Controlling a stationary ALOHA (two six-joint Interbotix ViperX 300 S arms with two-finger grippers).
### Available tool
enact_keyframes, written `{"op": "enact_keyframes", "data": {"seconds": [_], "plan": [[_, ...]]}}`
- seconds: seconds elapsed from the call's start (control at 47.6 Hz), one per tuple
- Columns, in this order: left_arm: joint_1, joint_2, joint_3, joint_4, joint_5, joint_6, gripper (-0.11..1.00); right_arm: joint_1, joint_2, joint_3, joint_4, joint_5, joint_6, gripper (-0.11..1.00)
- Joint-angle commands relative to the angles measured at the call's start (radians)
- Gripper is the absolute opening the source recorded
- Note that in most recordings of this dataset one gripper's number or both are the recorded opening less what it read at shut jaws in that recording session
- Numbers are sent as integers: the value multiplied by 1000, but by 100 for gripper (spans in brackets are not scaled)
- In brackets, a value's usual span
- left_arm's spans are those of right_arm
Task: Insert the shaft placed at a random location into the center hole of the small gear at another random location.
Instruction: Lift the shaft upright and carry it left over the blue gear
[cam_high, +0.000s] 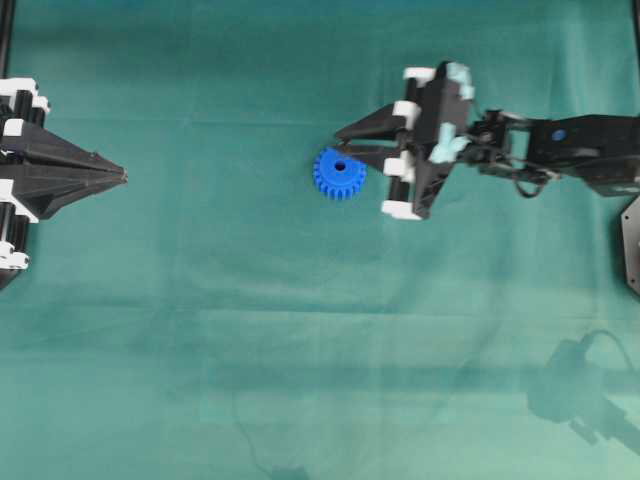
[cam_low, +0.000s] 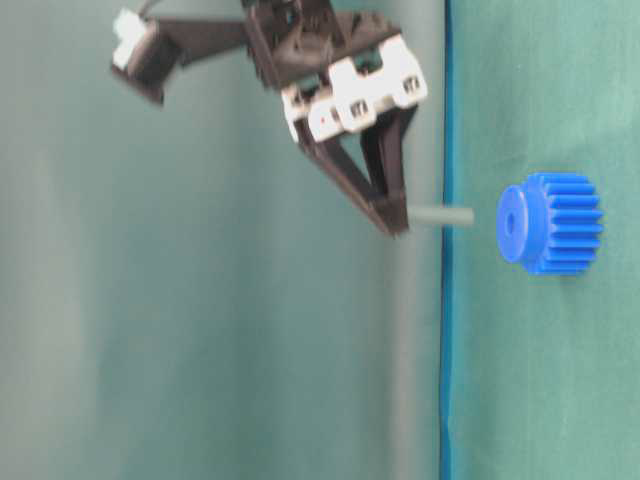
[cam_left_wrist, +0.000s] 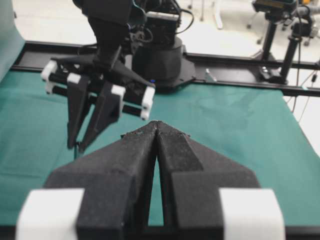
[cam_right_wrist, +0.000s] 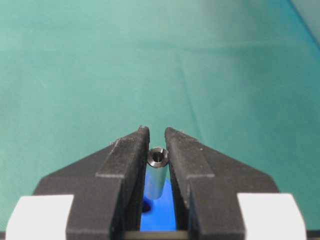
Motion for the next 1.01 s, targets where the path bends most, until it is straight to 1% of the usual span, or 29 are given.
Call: {"op": "enact_keyframes", "data": {"seconds": [0.0,0.336,0.673,0.988], "plan": [[-2,8,-11,-2,-5,-2,-1,-2,0,-54,0,28,-2,12],[-2,8,-11,2,-6,-2,-1,-5,11,-55,-3,44,-9,12],[-2,8,-11,2,-9,-2,-1,-11,86,-57,-2,28,-9,12],[-2,8,-11,-2,-9,-2,-1,-12,84,-55,-2,25,-8,12]]}}
